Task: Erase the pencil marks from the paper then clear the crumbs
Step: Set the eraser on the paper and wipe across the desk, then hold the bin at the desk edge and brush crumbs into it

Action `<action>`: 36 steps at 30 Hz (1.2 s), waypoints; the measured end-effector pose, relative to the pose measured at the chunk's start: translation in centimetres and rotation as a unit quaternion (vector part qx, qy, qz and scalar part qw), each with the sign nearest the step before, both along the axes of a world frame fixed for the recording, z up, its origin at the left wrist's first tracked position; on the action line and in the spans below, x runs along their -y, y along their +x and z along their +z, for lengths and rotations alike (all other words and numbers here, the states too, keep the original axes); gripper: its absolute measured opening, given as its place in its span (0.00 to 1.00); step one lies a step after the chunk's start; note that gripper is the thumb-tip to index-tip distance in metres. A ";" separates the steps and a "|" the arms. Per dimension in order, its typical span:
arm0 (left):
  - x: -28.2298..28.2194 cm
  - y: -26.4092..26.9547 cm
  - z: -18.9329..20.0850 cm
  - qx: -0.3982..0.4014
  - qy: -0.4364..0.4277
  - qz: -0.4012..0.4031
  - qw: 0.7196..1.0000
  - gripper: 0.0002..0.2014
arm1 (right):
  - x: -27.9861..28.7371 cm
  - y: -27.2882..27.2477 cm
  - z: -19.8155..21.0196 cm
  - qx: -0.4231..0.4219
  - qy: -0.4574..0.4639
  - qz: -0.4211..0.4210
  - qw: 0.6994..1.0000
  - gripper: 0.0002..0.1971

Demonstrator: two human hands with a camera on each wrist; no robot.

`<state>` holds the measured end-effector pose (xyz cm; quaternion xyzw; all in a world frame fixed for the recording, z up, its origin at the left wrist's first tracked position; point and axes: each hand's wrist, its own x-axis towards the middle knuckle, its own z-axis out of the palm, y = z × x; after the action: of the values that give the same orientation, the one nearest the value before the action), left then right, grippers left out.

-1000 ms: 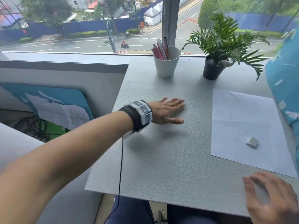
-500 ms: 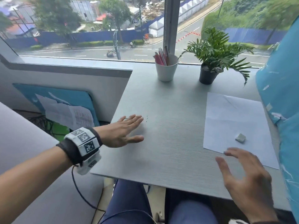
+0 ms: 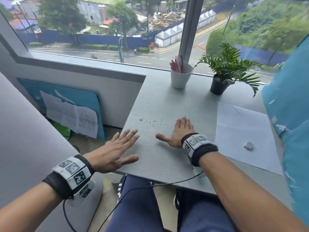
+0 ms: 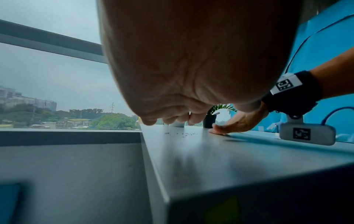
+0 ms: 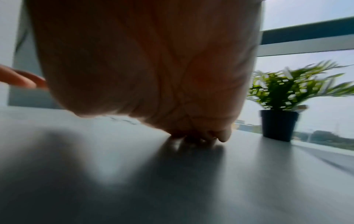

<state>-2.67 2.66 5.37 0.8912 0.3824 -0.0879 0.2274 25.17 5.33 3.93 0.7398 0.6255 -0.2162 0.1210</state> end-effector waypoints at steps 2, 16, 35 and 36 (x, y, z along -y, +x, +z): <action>0.4 0.1 -0.4 -0.021 0.013 -0.023 0.999 0.42 | 0.2 -3.3 -0.1 -0.029 0.004 0.047 0.998 0.68; -4.1 4.6 -0.7 -0.147 0.124 -0.269 0.944 0.41 | -1.2 3.8 3.4 -0.054 0.026 0.054 0.997 0.57; -13.6 0.6 -1.3 0.041 0.048 -0.028 0.998 0.46 | -3.1 -2.3 3.0 -0.068 0.084 0.165 0.980 0.54; -14.0 0.1 -1.7 0.062 0.041 -0.001 0.997 0.46 | -3.1 -2.0 2.8 -0.040 0.057 0.150 0.986 0.58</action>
<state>-2.54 16.65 3.68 0.9039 0.3699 -0.0169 0.2141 23.21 8.46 6.76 0.6343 0.7448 -0.1893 0.0844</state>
